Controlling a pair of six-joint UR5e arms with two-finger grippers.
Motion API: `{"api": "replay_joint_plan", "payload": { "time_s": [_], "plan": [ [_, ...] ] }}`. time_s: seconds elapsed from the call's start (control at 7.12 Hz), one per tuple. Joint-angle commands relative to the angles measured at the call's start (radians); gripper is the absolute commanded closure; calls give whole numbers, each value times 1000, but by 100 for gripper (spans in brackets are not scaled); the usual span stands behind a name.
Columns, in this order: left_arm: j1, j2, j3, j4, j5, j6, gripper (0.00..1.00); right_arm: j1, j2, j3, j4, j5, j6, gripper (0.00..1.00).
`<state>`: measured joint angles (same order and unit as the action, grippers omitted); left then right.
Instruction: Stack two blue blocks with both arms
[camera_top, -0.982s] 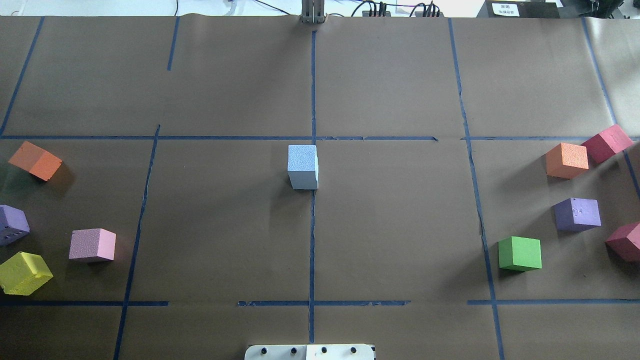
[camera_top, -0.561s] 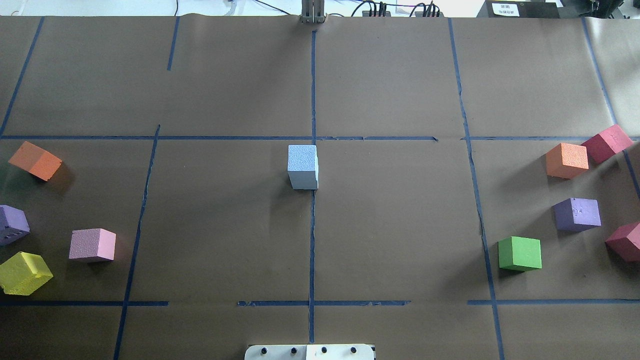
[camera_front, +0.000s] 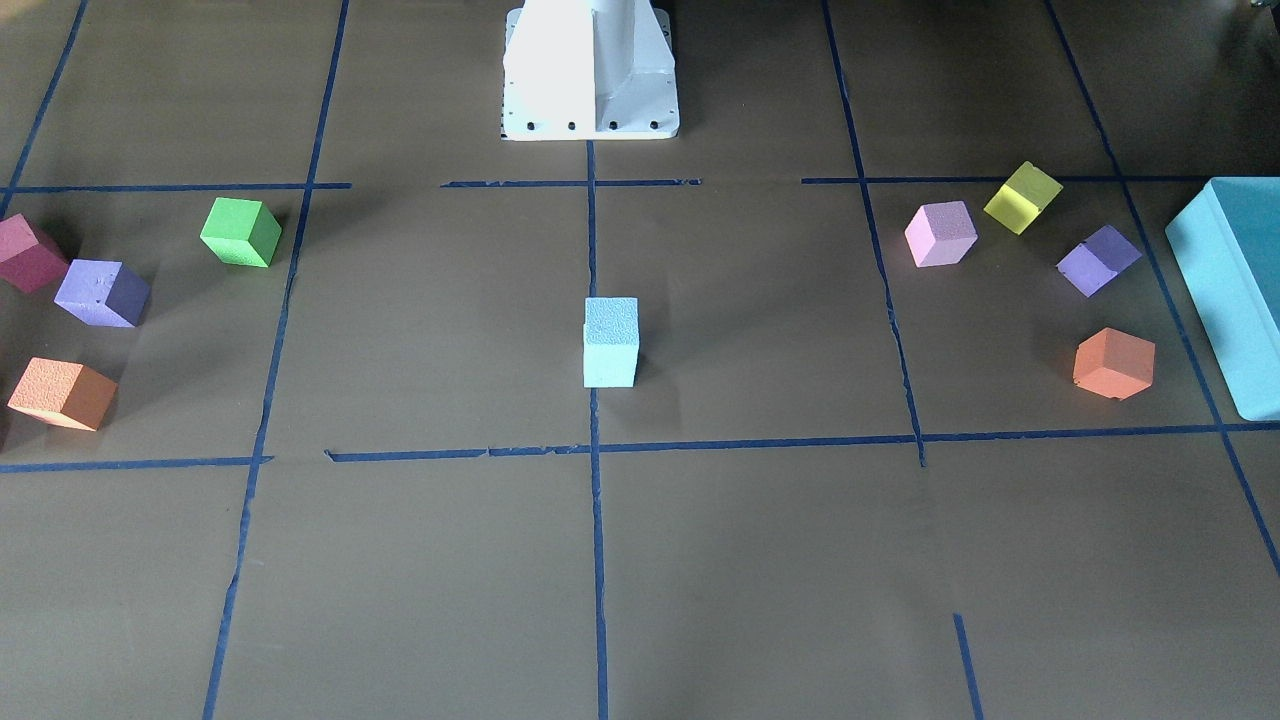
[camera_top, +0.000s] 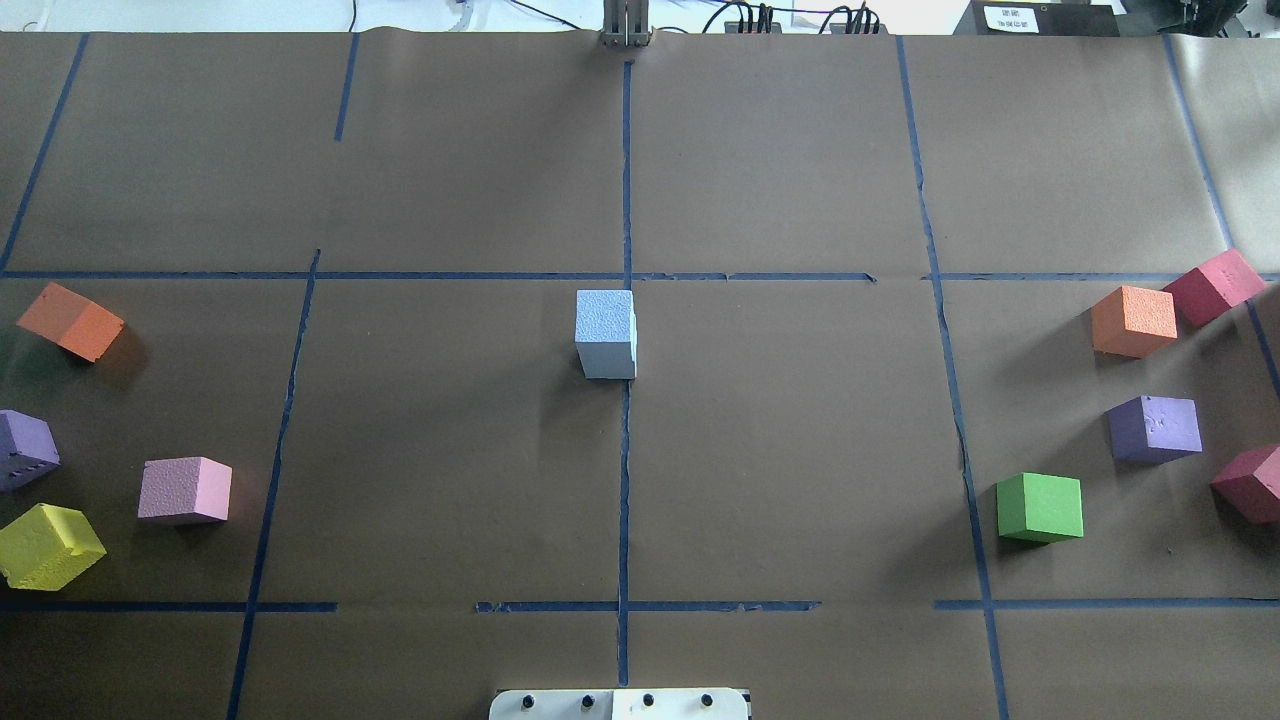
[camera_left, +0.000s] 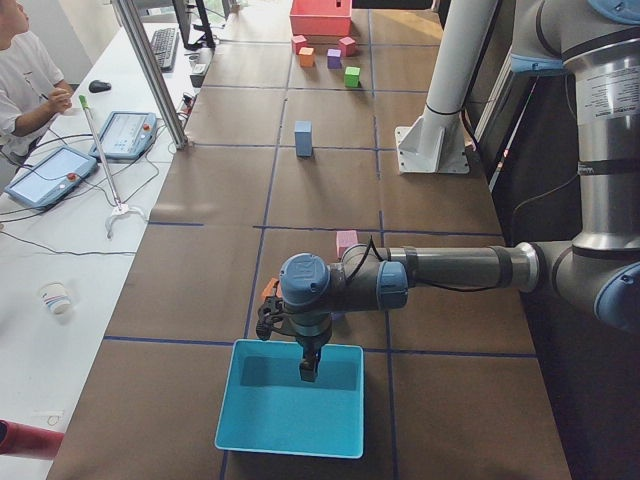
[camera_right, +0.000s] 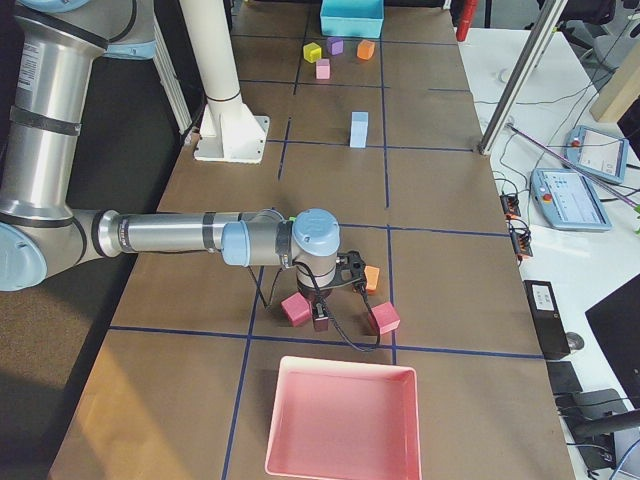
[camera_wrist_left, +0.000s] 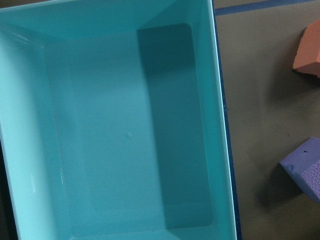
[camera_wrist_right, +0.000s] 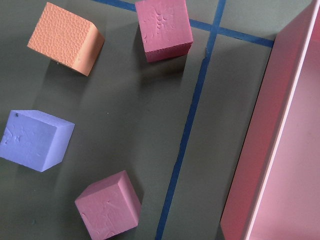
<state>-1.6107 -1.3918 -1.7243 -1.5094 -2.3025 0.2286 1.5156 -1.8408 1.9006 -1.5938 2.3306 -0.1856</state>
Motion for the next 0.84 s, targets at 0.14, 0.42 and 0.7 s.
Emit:
{"api": "replay_joint_plan", "payload": {
  "time_s": [0.14, 0.42, 0.7],
  "plan": [
    [0, -1, 0, 2, 0, -2, 0, 0, 0, 0, 0, 4, -2, 0],
    [0, -1, 0, 2, 0, 0, 0, 0, 0, 0, 0, 6, -2, 0],
    [0, -1, 0, 2, 0, -2, 0, 0, 0, 0, 2, 13, -2, 0]
  ]
}}
